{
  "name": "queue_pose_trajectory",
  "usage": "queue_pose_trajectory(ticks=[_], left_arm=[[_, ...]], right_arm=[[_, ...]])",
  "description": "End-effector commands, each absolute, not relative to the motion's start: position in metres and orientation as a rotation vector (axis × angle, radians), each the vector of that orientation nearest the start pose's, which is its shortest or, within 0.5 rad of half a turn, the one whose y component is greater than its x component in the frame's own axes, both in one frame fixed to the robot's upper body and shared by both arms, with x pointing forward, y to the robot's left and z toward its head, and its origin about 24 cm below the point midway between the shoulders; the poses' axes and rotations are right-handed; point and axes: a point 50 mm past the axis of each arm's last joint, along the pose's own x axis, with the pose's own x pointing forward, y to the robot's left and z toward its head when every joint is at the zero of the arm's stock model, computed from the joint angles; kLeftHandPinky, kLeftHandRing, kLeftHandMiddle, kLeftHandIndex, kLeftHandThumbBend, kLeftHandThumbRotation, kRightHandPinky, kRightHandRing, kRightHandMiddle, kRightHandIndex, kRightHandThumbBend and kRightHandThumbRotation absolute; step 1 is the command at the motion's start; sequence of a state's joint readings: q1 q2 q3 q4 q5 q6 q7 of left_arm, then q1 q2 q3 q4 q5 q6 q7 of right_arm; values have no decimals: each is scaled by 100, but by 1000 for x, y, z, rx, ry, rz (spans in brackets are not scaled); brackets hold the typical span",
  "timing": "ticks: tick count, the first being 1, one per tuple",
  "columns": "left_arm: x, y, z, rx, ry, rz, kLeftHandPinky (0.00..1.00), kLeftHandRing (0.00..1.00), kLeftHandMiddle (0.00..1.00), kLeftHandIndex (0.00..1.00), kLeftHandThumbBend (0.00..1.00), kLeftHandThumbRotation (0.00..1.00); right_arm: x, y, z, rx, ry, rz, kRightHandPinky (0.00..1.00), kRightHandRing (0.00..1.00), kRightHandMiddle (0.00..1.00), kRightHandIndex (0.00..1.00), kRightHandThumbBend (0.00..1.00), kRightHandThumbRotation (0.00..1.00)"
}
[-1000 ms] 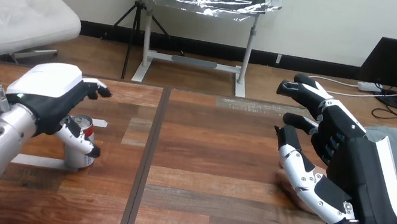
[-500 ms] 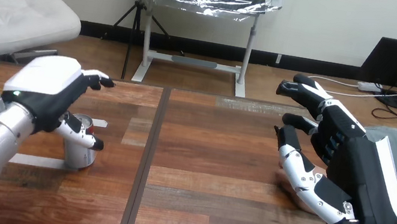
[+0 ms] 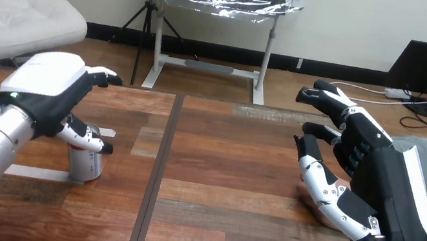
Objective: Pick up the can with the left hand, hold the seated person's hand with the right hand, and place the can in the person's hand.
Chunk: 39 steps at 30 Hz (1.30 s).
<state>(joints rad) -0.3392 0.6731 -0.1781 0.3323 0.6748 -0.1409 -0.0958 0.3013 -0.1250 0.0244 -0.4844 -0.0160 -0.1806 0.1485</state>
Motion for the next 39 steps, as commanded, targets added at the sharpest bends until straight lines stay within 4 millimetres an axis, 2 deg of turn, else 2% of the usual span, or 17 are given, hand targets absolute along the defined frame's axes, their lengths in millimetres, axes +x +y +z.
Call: queue_pose_trajectory(ticks=[1,21,39], left_arm=[[317,246,115,1395,-102,-160,69,77,81,81,82,19],[326,247,108,1435,38,-237,70,78,81,82,86,20],[337,245,99,1419,129,-292,76,85,89,86,90,17]], right_arm=[[196,-161,120,-180,-430,157,77,89,89,73,30,0],[196,-162,119,-186,-431,164,76,89,89,73,30,0],[196,-163,119,-180,-428,165,76,89,89,73,31,0]])
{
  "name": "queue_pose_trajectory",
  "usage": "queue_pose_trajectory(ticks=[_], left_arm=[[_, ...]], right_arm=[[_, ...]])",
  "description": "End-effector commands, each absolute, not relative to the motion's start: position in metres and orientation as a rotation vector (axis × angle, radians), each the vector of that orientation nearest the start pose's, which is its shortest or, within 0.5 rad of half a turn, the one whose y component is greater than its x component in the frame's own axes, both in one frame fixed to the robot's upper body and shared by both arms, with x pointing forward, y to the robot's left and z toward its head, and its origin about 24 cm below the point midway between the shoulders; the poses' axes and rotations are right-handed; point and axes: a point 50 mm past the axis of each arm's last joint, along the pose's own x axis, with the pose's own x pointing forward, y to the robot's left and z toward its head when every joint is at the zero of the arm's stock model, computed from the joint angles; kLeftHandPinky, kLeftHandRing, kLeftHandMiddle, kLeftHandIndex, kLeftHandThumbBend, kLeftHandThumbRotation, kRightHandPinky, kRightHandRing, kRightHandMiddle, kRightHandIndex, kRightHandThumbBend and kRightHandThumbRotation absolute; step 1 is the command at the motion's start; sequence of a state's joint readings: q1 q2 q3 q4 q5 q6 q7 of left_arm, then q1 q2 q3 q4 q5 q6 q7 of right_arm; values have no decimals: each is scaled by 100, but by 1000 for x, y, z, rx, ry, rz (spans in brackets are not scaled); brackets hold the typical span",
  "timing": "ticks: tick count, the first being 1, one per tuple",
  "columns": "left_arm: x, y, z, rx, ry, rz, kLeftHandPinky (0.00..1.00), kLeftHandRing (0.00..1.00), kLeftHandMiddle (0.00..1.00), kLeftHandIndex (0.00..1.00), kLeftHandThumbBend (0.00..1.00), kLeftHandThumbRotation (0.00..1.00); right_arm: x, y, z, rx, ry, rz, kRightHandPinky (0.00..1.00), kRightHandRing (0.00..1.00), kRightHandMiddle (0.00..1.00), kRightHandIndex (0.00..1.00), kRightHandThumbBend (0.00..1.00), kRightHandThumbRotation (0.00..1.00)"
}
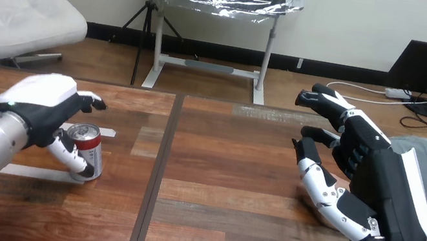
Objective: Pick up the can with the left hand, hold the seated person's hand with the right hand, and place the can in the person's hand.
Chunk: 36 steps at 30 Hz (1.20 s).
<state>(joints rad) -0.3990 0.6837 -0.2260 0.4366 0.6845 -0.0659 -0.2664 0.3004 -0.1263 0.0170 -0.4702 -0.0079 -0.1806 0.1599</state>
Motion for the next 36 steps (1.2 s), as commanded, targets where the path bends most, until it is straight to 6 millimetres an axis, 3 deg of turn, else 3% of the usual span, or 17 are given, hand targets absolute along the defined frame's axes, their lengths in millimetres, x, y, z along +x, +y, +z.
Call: queue_pose_trajectory(ticks=[1,36], left_arm=[[338,245,99,1419,130,-292,76,86,89,87,90,17],[350,244,87,1462,56,-240,83,91,95,92,90,23]], right_arm=[[196,-163,119,-181,-428,165,76,89,89,73,31,0],[194,-163,118,-176,-419,167,77,89,88,73,33,0]])
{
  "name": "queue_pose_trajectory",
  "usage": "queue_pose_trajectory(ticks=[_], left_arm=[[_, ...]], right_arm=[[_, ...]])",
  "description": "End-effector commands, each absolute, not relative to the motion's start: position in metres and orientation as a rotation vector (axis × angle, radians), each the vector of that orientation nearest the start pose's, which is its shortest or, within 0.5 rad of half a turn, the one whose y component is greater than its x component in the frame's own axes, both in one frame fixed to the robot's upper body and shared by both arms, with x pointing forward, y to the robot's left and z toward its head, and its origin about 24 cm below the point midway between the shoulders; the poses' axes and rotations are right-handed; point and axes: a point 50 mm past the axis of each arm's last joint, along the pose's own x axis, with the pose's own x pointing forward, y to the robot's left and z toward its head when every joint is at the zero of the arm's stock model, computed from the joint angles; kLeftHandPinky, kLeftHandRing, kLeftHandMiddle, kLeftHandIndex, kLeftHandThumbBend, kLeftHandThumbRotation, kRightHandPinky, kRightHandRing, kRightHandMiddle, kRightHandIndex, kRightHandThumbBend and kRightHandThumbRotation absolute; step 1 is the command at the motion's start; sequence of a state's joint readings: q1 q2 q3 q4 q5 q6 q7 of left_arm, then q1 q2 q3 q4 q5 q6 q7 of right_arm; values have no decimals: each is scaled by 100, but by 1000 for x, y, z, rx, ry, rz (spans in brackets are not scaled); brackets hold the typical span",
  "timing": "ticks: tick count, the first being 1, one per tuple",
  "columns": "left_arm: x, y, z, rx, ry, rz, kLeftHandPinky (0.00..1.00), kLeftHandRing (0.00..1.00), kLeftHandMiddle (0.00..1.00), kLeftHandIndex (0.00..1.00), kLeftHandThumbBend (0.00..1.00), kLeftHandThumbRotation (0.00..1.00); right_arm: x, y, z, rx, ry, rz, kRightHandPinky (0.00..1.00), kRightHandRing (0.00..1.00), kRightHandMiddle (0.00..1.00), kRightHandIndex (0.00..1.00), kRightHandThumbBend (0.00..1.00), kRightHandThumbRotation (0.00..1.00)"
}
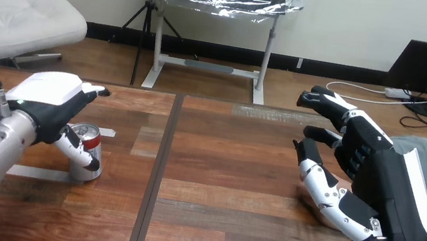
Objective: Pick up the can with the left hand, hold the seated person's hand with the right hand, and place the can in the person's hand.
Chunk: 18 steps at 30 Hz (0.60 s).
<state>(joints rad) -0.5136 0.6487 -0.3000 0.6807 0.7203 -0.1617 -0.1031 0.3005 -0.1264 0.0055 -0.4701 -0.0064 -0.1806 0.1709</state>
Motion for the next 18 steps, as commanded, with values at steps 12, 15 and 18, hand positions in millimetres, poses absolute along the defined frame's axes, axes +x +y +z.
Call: queue_pose_trajectory(ticks=[12,15,18], left_arm=[[353,243,83,1488,40,-227,86,92,95,93,87,26],[353,243,83,1486,43,-225,86,92,95,93,87,26],[354,243,81,1479,44,-222,84,91,94,92,86,26]], right_arm=[[194,-164,119,-178,-417,166,77,89,88,73,33,0],[194,-164,119,-179,-418,166,77,89,88,73,33,0],[194,-164,119,-180,-419,166,78,89,88,73,33,0]])
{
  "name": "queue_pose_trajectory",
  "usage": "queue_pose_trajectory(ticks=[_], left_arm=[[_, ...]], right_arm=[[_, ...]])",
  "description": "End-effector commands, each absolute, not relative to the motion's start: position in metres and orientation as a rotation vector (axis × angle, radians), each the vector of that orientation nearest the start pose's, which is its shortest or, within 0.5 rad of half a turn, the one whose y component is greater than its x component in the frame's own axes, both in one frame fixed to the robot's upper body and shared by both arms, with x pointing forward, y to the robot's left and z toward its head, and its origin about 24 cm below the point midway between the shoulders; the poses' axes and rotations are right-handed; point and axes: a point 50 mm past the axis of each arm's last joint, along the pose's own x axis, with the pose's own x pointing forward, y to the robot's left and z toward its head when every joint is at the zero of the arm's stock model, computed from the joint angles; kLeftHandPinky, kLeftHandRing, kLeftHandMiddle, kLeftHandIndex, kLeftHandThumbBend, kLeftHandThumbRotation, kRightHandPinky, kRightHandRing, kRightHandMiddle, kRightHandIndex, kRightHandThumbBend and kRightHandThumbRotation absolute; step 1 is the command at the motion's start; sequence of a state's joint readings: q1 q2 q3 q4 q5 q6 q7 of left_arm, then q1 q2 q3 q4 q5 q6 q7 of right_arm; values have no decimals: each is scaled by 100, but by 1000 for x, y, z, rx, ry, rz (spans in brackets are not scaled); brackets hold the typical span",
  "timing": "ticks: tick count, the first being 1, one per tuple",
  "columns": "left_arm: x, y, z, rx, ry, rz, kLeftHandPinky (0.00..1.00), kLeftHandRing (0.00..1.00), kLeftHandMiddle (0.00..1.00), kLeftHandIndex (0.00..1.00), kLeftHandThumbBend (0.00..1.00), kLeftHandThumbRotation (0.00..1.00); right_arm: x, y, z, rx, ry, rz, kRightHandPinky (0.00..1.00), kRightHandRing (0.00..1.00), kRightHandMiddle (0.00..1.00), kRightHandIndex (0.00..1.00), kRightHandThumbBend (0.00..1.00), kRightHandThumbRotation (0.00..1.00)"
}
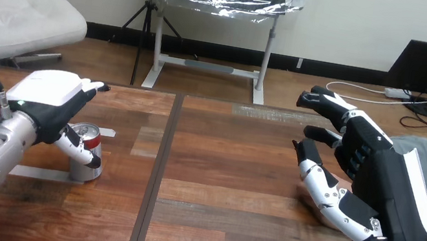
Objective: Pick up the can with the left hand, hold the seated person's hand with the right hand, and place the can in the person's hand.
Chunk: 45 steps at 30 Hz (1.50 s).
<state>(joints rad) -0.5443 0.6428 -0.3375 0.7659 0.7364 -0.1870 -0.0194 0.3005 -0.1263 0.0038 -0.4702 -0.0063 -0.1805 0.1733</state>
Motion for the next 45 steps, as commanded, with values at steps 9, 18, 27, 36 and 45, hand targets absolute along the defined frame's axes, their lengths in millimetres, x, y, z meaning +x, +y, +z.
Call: queue_pose_trajectory(ticks=[9,18,27,36,45], left_arm=[[356,242,78,1444,62,-223,76,85,87,87,87,23],[357,241,73,1407,94,-227,64,75,82,81,86,17],[359,239,67,1428,142,-240,48,59,77,78,85,14],[359,239,62,1418,173,-254,42,54,76,77,87,14],[359,238,59,1424,181,-263,40,52,76,76,88,14]], right_arm=[[194,-164,119,-182,-418,165,78,89,87,72,33,0],[194,-164,119,-179,-416,163,78,89,87,72,34,0],[195,-164,119,-181,-418,165,78,88,86,72,34,0],[194,-165,119,-178,-417,166,78,88,86,72,34,0],[194,-165,120,-182,-416,166,78,87,85,72,34,0]])
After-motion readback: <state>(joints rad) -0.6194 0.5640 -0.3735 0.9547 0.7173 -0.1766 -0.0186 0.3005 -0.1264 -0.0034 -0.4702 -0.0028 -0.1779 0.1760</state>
